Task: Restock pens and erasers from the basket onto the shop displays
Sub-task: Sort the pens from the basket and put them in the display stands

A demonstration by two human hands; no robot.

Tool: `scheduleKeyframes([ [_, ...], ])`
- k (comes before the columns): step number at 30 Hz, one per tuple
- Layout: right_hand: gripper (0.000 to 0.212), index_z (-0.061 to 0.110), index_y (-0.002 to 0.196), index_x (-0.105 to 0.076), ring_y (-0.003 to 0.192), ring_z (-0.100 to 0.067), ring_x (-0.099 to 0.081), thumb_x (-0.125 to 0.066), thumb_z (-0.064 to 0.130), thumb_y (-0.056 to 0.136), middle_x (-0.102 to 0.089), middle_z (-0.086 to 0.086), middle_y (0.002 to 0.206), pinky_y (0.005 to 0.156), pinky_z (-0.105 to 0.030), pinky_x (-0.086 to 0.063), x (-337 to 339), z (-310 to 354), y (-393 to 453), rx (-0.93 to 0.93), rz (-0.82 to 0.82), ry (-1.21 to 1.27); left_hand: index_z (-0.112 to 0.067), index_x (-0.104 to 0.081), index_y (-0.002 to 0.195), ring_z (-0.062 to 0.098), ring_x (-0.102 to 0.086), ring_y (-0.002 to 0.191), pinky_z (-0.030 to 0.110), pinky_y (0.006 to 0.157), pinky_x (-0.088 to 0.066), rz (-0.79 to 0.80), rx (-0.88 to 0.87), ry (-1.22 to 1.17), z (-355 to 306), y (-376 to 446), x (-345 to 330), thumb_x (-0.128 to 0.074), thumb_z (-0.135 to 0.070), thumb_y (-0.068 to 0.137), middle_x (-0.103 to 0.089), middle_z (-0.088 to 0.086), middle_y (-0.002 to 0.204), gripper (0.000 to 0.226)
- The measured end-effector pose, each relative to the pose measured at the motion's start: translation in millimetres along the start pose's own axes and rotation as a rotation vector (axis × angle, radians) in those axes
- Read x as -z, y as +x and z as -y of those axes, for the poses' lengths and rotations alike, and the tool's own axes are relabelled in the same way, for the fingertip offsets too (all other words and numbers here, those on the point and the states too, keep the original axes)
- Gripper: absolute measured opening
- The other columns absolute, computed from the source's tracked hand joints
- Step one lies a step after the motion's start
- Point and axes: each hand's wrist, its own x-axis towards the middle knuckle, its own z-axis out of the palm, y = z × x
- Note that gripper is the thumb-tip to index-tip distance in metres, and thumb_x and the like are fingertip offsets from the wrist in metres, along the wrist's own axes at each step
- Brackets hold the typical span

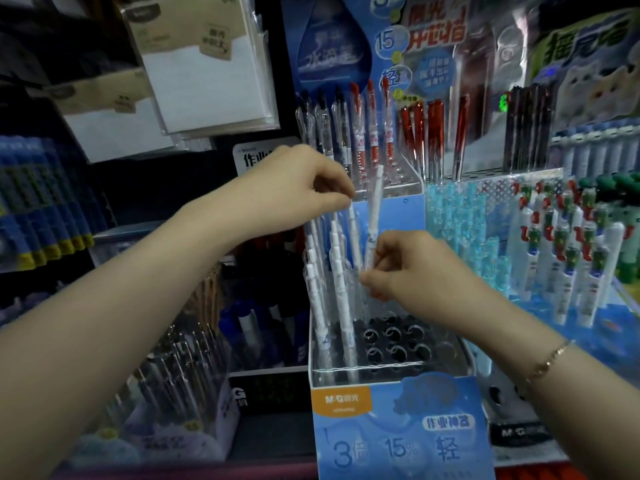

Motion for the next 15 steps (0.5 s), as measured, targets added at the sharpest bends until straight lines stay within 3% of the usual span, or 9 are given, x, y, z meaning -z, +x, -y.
scheduleKeyframes([
  [3, 0.016, 0.012, 0.07, -0.058, 0.065, -0.012, -0.06, -0.069, 0.018, 0.079, -0.064, -0.001, 0.067, 0.051, -0.016, -0.043, -3.4, 3.1, -3.8, 0.001, 0.01, -0.125, -0.036, -0.071, 0.093, -0.009, -0.062, 0.084, 0.02, 0.082, -0.051, 0.015, -0.013, -0.067, 3.5, 1.4, -0.2, -0.067, -0.03, 0.085, -0.07, -0.02, 0.09, 0.01],
  [5, 0.016, 0.012, 0.067, -0.057, 0.064, -0.013, -0.056, -0.066, 0.016, 0.079, -0.062, -0.003, 0.069, 0.047, -0.019, -0.04, -7.7, 3.9, -6.6, -0.013, 0.056, -0.187, -0.035, -0.069, 0.096, -0.007, -0.064, 0.087, 0.022, 0.086, -0.053, 0.04, -0.034, -0.161, 4.4, 0.6, 0.1, -0.068, -0.021, 0.085, -0.07, -0.019, 0.094, 0.018],
  [8, 0.013, 0.004, 0.078, -0.058, 0.074, -0.026, -0.059, -0.062, 0.017, 0.082, -0.062, -0.011, 0.078, 0.057, -0.031, -0.044, -10.0, 6.1, -7.7, -0.028, 0.113, -0.234, -0.032, -0.067, 0.101, -0.003, -0.065, 0.093, 0.021, 0.089, -0.052, 0.069, -0.058, -0.296, 3.7, -1.6, 1.4, -0.064, -0.013, 0.086, -0.07, -0.013, 0.099, 0.024],
  [11, 0.028, 0.001, 0.087, -0.062, 0.077, -0.029, -0.062, -0.065, 0.028, 0.083, -0.065, -0.015, 0.082, 0.057, -0.03, -0.043, -1.2, 11.5, -7.0, -0.064, 0.151, -0.227, -0.034, -0.071, 0.095, -0.006, -0.064, 0.09, 0.019, 0.086, -0.048, 0.075, -0.069, -0.314, 1.4, -4.2, 0.7, -0.063, -0.029, 0.088, -0.071, -0.019, 0.093, 0.011],
  [15, 0.024, 0.008, 0.081, -0.059, 0.067, -0.019, -0.057, -0.061, 0.032, 0.088, -0.062, -0.006, 0.072, 0.055, -0.026, -0.042, 1.9, 20.5, -8.1, -0.012, 0.008, -0.13, -0.033, -0.072, 0.096, -0.008, -0.064, 0.09, 0.018, 0.086, -0.05, 0.0, -0.06, -0.328, 3.4, -7.0, -2.8, -0.063, -0.026, 0.089, -0.071, -0.019, 0.093, 0.013],
])
